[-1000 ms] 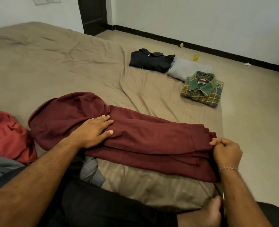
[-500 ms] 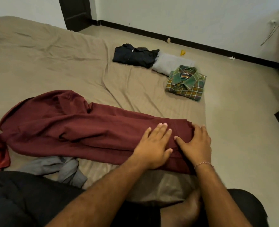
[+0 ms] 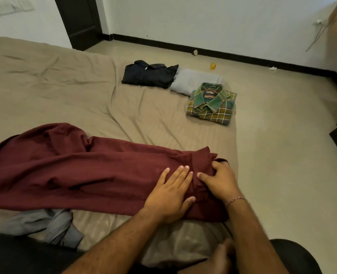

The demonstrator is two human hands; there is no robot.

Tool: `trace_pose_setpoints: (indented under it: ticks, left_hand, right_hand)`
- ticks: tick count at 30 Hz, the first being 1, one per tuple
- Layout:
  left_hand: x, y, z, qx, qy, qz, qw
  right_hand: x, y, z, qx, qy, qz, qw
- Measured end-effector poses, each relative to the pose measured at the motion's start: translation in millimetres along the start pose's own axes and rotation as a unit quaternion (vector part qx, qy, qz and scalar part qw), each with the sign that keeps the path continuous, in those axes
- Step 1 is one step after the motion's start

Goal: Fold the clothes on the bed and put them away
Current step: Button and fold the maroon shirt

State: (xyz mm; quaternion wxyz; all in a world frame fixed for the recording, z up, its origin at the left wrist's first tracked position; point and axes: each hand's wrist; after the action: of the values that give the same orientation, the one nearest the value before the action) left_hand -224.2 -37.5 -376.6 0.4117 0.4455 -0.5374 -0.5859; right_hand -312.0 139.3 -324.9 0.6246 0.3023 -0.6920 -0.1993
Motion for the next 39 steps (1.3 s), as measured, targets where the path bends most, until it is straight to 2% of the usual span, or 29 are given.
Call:
trace_pose_setpoints:
  ticks: [3, 7, 10, 14, 18, 23, 25, 27, 29, 32, 35, 39]
  left_hand:
    - [4, 2, 2, 0.003, -0.005, -0.031, 1.000]
    - [14, 17, 14, -0.018, -0.006, -0.077, 0.997]
    - [11, 37, 28, -0.024, 0.026, -0.053, 0.998]
    - [-4, 45, 41, 0.090, 0.017, -0.043, 0.995]
    - [-8, 39, 35, 0.114, 0.000, -0.026, 0.993]
    - [-3, 43, 33, 0.103, 0.004, -0.056, 0.993]
    - [-9, 48, 31, 0.092, 0.025, -0.032, 0.995]
    - [-15, 56, 31, 0.047, 0.071, -0.014, 0.996]
    - [-17, 63, 37, 0.021, 0.115, -0.075, 0.990]
    - [-17, 64, 48, 0.067, 0.150, -0.223, 0.961]
    - [-21, 65, 52, 0.098, 0.169, -0.272, 0.942]
    - [-20, 70, 59, 0.098, 0.201, -0.328, 0.918]
  right_hand:
    - [6, -2, -3, 0.000, 0.032, -0.075, 0.997]
    - [5, 2, -4, -0.060, -0.026, -0.139, 0.988]
    - [4, 7, 0, -0.077, -0.058, -0.074, 0.993]
    - [0, 14, 8, -0.063, -0.081, -0.056, 0.993]
    - [-9, 24, 13, -0.010, -0.089, 0.046, 0.995]
    - [-11, 28, 10, 0.106, -0.025, 0.004, 0.994]
    - [-11, 30, 9, 0.117, -0.014, 0.019, 0.993]
    - [-11, 29, 10, 0.114, -0.017, 0.064, 0.991]
    - [-9, 27, 11, 0.096, -0.029, 0.090, 0.991]
    - [-6, 22, 11, 0.055, -0.048, 0.103, 0.992]
    - [1, 17, 11, 0.015, -0.079, 0.132, 0.988]
    - [14, 17, 9, 0.050, -0.099, 0.116, 0.987]
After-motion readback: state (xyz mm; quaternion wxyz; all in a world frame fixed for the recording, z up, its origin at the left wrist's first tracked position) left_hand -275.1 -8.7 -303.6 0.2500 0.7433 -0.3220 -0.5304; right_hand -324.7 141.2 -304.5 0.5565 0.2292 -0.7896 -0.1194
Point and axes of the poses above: each hand's wrist, its own z-axis towards the middle knuckle, its own y-axis out of the back of the hand, x = y × z, and after that the axes turned 7 degrees about z, right-handed
